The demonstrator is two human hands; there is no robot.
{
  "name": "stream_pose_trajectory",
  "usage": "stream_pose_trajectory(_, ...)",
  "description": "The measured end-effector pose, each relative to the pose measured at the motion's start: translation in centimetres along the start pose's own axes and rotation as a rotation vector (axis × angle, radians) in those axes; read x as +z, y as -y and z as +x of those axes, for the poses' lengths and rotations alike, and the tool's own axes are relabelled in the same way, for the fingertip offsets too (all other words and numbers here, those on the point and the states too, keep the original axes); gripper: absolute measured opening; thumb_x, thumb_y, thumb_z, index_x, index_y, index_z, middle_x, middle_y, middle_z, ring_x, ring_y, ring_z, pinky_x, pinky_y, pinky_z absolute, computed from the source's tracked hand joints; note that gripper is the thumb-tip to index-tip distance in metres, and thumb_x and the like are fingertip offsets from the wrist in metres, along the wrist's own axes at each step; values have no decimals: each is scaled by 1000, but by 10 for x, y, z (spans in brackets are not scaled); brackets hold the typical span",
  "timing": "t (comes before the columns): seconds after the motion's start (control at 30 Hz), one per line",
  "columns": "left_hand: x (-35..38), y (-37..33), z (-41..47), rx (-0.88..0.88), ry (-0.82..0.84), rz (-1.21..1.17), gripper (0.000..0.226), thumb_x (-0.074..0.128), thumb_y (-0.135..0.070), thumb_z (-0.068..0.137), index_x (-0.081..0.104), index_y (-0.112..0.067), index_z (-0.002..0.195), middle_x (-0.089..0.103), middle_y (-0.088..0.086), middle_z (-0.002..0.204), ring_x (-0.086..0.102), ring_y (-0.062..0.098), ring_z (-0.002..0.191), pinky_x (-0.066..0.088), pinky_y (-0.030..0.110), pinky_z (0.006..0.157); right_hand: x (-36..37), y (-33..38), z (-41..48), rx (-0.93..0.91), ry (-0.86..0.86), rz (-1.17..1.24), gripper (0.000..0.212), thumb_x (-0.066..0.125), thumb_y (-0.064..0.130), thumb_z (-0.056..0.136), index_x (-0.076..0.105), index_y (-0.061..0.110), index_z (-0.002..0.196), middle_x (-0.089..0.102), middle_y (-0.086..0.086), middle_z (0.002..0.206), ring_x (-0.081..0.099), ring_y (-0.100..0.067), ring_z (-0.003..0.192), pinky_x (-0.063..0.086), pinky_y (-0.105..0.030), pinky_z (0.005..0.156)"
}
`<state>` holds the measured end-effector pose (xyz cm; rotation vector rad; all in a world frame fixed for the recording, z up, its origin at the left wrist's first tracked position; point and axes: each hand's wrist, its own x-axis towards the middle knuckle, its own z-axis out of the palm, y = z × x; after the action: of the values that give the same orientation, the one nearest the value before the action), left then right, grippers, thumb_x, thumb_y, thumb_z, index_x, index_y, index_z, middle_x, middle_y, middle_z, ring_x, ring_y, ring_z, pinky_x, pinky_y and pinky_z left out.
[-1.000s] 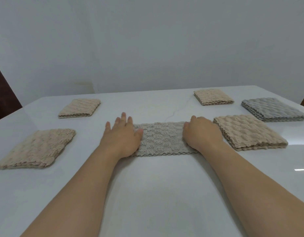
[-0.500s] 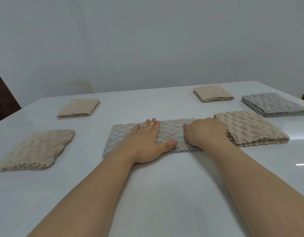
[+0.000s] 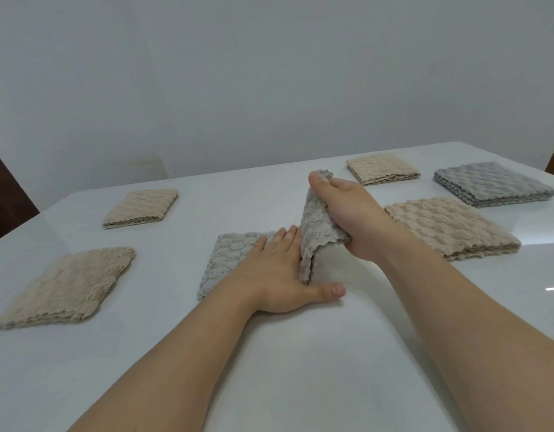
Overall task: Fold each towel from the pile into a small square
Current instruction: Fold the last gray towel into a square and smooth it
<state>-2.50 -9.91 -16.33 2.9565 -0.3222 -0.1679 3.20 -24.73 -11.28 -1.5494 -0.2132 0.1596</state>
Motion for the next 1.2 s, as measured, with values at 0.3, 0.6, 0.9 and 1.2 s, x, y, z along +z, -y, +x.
stream_pose_trajectory(0.3,-15,16,4,247,45,-386,120,53,-97,58,13,-41,156,36,-17,156,32,7,146,19,40,125,4,-1,-6,4,49,71,32,67,45,95,61,14,90,66,-4,75,65,-21,70,55,-36,68)
stream_pose_trajectory(0.6,-46,31,-12,-352,-448,-1193,90,33,-84,86,72,-6,106,78,13,84,76,31,73,63,40,70,9,-6,-15,-3,282,103,32,76,20,88,69,11,118,76,-12,104,69,-21,86,55,-32,76)
stream_pose_trajectory(0.9,-38,42,-12,-526,-375,-852,60,76,-69,72,66,-10,70,68,0,67,61,17,61,49,30,63,11,-8,-12,-45,229,84,34,62,34,99,68,5,116,75,-22,103,68,-27,80,53,-35,73)
stream_pose_trajectory(1.2,-45,57,-10,-636,-348,-1091,28,74,-24,88,70,2,96,76,16,90,74,33,85,59,50,88,5,-48,12,-287,5,-708,42,44,52,101,63,27,129,66,9,122,63,-17,101,48,-40,100)
